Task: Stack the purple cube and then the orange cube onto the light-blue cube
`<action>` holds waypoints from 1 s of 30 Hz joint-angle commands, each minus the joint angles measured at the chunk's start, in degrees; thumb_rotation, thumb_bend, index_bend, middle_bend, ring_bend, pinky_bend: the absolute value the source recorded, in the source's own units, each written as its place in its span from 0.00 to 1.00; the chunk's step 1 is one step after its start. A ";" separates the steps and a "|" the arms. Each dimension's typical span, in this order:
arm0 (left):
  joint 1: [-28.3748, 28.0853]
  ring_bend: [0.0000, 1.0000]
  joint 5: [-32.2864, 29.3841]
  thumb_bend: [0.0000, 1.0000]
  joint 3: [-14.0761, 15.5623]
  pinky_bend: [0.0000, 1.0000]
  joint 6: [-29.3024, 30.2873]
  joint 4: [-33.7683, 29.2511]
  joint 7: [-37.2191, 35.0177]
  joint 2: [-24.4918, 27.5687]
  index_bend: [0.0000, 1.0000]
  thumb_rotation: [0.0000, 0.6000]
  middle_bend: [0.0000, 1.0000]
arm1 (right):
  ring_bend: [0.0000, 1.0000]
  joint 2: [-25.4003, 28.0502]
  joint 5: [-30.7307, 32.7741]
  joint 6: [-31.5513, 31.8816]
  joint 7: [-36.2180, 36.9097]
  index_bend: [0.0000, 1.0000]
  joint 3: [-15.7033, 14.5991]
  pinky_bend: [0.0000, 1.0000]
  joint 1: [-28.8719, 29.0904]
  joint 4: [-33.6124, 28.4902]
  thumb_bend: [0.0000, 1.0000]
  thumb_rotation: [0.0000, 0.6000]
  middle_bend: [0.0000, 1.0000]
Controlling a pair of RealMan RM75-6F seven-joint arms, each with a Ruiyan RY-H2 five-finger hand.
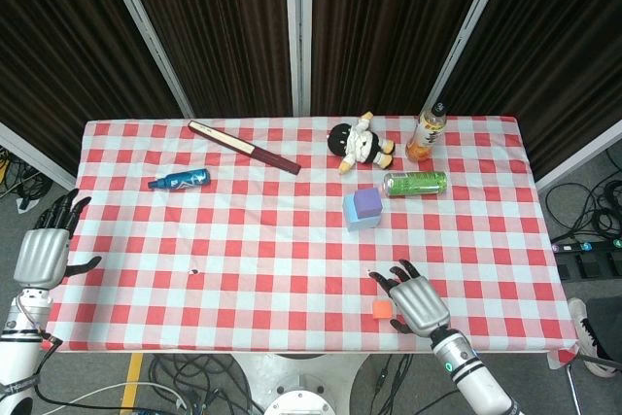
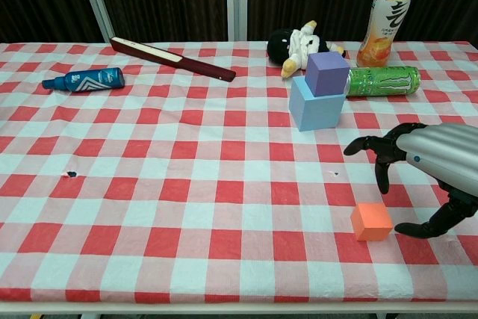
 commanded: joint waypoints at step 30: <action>0.21 0.08 -0.31 0.00 -0.30 0.18 0.03 0.32 -1.32 0.12 0.16 1.00 0.12 | 0.17 -2.01 5.11 -5.27 -4.88 0.15 2.28 0.10 2.60 1.16 0.11 1.00 0.42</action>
